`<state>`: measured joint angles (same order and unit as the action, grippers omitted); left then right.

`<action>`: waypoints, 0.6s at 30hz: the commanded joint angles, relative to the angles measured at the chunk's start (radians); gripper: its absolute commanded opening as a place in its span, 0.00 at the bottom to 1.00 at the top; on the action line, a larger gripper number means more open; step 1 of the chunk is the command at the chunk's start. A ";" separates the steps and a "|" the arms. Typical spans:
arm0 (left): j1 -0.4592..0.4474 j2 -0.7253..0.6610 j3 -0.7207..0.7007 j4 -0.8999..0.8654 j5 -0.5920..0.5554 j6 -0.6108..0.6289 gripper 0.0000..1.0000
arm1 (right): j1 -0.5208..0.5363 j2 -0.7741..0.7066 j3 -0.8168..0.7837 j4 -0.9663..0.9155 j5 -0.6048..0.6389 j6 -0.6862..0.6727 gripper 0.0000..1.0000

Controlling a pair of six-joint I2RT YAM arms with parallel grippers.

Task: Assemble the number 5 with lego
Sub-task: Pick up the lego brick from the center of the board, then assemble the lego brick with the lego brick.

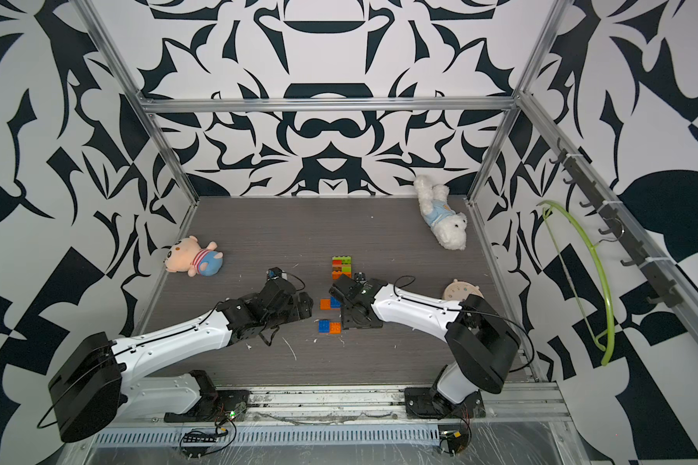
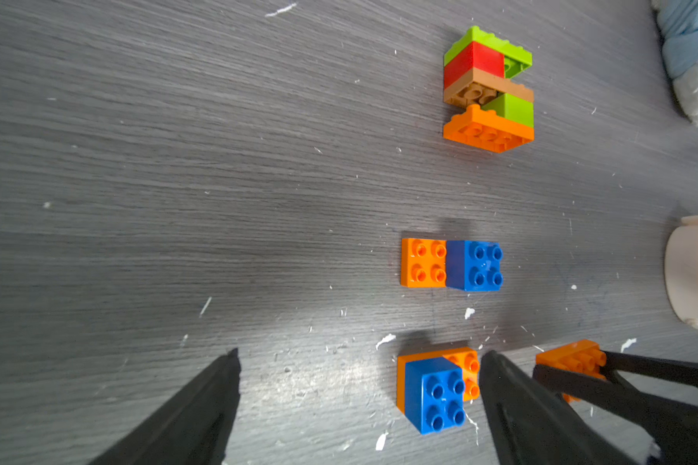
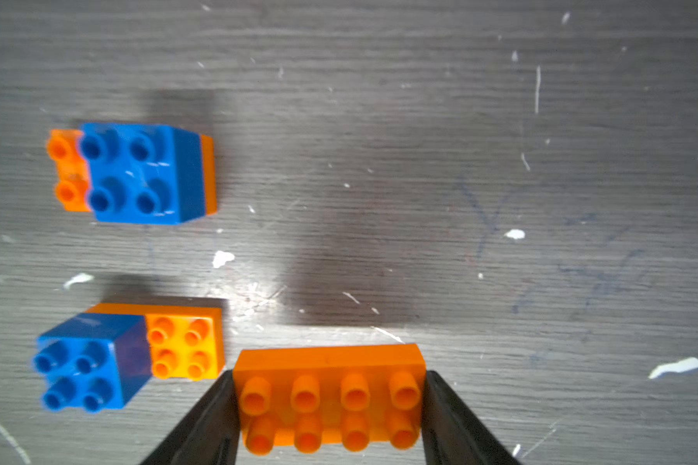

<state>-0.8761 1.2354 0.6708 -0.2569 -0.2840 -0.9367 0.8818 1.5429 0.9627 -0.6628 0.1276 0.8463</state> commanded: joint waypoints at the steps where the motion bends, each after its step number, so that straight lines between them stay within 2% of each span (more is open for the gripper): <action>1: 0.005 -0.038 -0.011 -0.034 -0.041 -0.017 0.99 | 0.014 -0.009 0.053 -0.010 -0.012 0.016 0.68; 13: 0.046 -0.158 -0.095 -0.088 -0.069 -0.092 0.99 | 0.153 0.120 0.211 -0.018 0.048 0.122 0.67; 14: 0.051 -0.175 -0.105 -0.091 -0.073 -0.096 0.99 | 0.160 0.131 0.222 -0.026 0.089 0.131 0.67; 18: 0.067 -0.227 -0.132 -0.096 -0.081 -0.099 0.99 | 0.176 0.168 0.240 -0.026 0.085 0.156 0.66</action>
<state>-0.8192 1.0409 0.5587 -0.3244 -0.3431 -1.0229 1.0508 1.7069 1.1671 -0.6575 0.1673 0.9562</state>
